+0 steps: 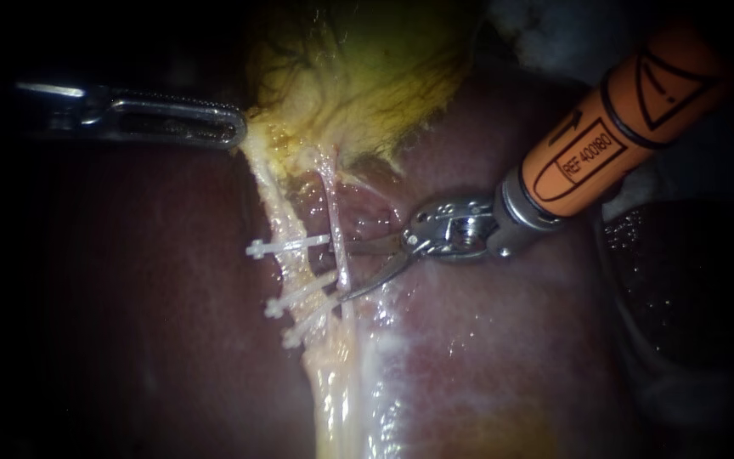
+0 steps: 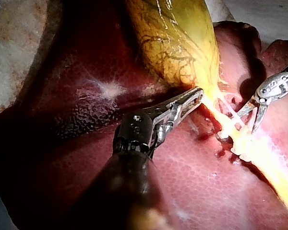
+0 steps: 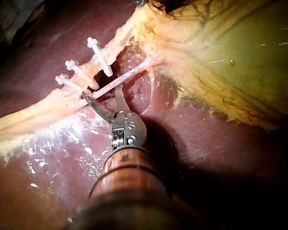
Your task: Go to the cutting position left tube
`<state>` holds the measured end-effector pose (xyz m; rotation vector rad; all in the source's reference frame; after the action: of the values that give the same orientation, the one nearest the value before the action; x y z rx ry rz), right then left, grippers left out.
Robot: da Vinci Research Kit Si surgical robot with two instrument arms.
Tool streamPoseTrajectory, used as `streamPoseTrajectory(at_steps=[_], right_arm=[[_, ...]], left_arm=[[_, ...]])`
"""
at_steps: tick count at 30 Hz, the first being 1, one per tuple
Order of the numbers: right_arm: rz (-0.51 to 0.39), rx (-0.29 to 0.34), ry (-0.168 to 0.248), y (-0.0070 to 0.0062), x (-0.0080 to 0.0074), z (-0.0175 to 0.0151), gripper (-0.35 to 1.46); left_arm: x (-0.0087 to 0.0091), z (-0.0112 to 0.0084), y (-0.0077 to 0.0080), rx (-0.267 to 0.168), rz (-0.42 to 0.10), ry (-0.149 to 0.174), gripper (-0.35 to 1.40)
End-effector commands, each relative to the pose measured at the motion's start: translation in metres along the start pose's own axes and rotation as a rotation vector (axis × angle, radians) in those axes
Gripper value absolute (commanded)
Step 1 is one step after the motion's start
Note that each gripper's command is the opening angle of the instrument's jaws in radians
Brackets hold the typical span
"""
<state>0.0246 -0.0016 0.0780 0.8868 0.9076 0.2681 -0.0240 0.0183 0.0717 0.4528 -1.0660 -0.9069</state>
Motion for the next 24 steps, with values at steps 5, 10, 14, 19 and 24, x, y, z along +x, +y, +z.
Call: streamPoseTrajectory(at_steps=[5, 10, 14, 19, 24], right_arm=[[0.062, 0.098, 0.035, 0.0008, 0.0002, 0.0000, 1.14], [0.093, 0.156, 0.034, 0.0009, 0.0003, 0.0001, 1.12], [0.094, 0.165, 0.028, 0.0010, 0.0005, 0.0001, 1.10], [0.097, 0.161, 0.023, 0.0010, 0.0001, -0.0004, 1.10], [0.092, 0.134, -0.019, 0.0005, -0.0010, -0.0016, 1.09]], left_arm=[[0.0000, 0.0000, 0.0001, 0.000, 0.001, 0.000, -0.35], [0.0000, 0.0000, 0.0001, 0.000, 0.000, 0.000, -0.35], [0.0000, 0.0000, 0.0001, 0.000, 0.001, 0.000, -0.35], [0.0000, 0.0000, 0.0002, 0.000, 0.001, 0.000, -0.35], [0.0000, -0.0001, 0.0002, 0.000, 0.001, 0.000, -0.35]])
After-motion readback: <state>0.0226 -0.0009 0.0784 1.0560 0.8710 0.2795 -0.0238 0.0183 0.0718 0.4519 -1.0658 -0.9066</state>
